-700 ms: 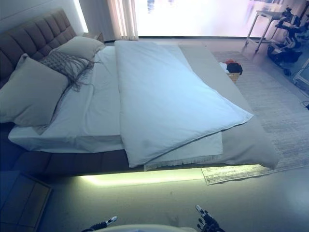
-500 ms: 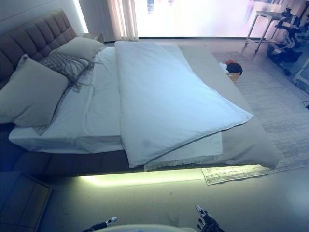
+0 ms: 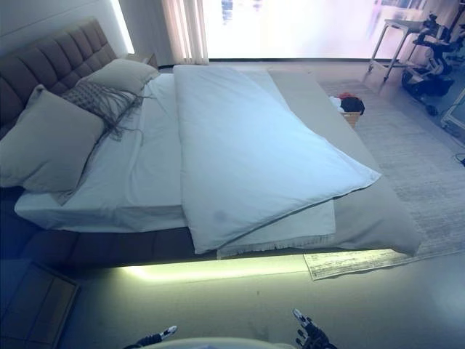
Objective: Make the bed neatly
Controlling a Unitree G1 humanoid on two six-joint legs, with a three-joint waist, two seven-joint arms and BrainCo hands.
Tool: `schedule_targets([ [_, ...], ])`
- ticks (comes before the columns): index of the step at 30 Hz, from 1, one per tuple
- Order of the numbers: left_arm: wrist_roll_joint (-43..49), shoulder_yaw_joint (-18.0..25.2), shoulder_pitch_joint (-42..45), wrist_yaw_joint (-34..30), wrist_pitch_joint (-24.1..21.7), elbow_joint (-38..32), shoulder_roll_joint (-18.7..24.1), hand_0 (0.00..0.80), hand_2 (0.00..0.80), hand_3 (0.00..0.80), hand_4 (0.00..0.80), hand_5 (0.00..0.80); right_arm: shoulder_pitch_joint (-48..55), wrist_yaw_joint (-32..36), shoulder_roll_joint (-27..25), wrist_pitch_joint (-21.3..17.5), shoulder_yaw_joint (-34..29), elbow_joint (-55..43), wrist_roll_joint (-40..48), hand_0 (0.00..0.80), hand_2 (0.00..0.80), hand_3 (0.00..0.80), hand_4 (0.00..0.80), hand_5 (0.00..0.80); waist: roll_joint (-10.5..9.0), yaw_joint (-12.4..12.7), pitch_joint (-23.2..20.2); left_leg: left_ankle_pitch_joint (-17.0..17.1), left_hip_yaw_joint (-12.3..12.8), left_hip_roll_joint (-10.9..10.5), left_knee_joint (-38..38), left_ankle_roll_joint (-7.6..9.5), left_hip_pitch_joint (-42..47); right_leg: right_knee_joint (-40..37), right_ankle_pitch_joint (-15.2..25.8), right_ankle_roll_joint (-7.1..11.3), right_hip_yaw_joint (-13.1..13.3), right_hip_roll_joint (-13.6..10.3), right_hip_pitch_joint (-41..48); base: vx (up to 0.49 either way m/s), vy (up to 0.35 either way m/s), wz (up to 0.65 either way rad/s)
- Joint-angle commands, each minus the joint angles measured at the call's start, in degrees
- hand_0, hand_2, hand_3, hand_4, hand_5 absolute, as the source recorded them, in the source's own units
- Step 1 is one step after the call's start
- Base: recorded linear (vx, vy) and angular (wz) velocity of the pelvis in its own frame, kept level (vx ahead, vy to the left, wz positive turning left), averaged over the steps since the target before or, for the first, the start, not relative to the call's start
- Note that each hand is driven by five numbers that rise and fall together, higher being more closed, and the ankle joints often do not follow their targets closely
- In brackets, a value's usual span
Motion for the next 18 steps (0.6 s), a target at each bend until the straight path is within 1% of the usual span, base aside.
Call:
schedule_targets([
  [1,-1.18,0.66,-4.43,0.19,-0.91,3.78,-3.20,0.000,0.000,0.000,0.000,0.000,-5.61,1.79,0.75,1.12,0.35,2.60,2.34,0.000,0.000,0.000,0.000,0.000,-0.49,-0.17,2.32,-2.59,-1.27,-3.03,0.06,1.84,0.76,0.17,3.29,2.54,-2.53,0.25,-1.11,0.000,0.000,0.00],
  [7,-0.23,0.78,-4.54,1.26,-0.40,4.12,-2.91,0.000,0.000,0.000,0.000,0.000,-5.46,2.02,0.85,1.04,0.81,2.52,2.74,0.000,0.000,0.000,0.000,0.000,-0.89,-0.32,2.70,-2.39,-1.35,-2.67,0.06,1.84,0.48,0.17,3.17,2.21,-1.88,1.05,-1.53,0.034,-0.072,0.00],
  [10,0.68,0.89,-4.77,1.61,0.27,4.34,-2.68,0.000,0.000,0.000,0.000,0.000,-5.42,2.11,1.02,1.16,0.88,2.48,4.02,0.000,0.000,0.000,0.000,0.000,-0.98,-0.75,2.86,-1.98,-1.07,-2.30,0.06,1.81,0.52,0.25,3.04,1.74,-1.49,1.66,-1.73,0.033,-0.099,-0.02],
  [12,0.40,1.00,-5.12,1.95,0.75,4.39,-2.61,0.000,0.000,0.000,0.000,0.000,-5.56,2.72,0.95,1.40,0.93,2.47,4.24,0.000,0.000,0.000,0.000,0.000,-1.00,-1.04,3.58,-1.61,-0.58,-1.85,1.75,1.63,0.15,1.79,2.39,1.08,-1.43,1.96,-2.27,-0.018,-0.104,-0.08],
  [14,-0.98,1.65,-5.75,3.04,0.58,4.21,-2.52,0.000,0.000,0.000,0.000,0.000,-6.10,3.04,0.26,1.89,1.08,2.25,3.46,0.000,0.000,0.000,0.000,0.000,-2.15,-1.14,5.75,-4.17,0.85,-1.25,14.50,1.75,-4.76,5.70,0.91,-0.77,-2.73,0.78,-4.36,-0.082,-0.120,-0.15],
  [15,-1.64,1.96,-5.86,3.47,0.62,4.25,-2.56,0.000,0.000,0.000,0.000,0.000,-6.29,2.47,-0.04,2.24,1.12,2.10,2.85,0.000,0.000,0.000,0.000,0.000,-2.36,-0.99,6.42,-4.18,0.54,-1.14,18.85,1.53,-7.04,6.46,0.57,-1.42,-3.01,0.61,-4.76,-0.048,-0.091,-0.27],
  [16,-2.60,2.53,-5.67,3.42,0.29,4.47,-2.75,0.000,0.000,0.000,0.000,0.000,-6.51,1.38,-0.61,2.65,1.13,1.81,1.92,0.000,0.000,0.000,0.000,0.000,-2.49,-0.07,7.93,-0.86,-1.23,-1.62,24.96,0.38,-11.93,7.12,0.39,-2.26,-2.74,0.69,-4.57,-0.002,-0.046,-0.32],
  [17,-3.24,2.74,-5.54,3.44,0.17,4.57,-2.88,0.000,0.000,0.000,0.000,0.000,-6.59,0.75,-0.92,2.86,1.15,1.71,1.51,0.000,0.000,0.000,0.000,0.000,-2.10,0.28,8.43,0.59,-2.39,-1.76,26.56,-0.18,-14.16,7.36,0.25,-2.49,-2.49,1.12,-4.49,0.076,0.022,-0.33],
  [18,-4.04,3.67,-4.69,3.02,-0.41,4.82,-3.18,0.000,0.000,0.000,0.000,0.000,-6.83,0.02,-1.98,3.29,1.01,1.75,0.45,0.000,0.000,0.000,0.000,0.000,-1.20,1.59,9.89,5.35,-4.41,-2.57,27.04,-1.37,-18.61,7.46,-0.24,-2.54,-0.52,1.93,-3.26,0.156,0.069,-0.31],
])
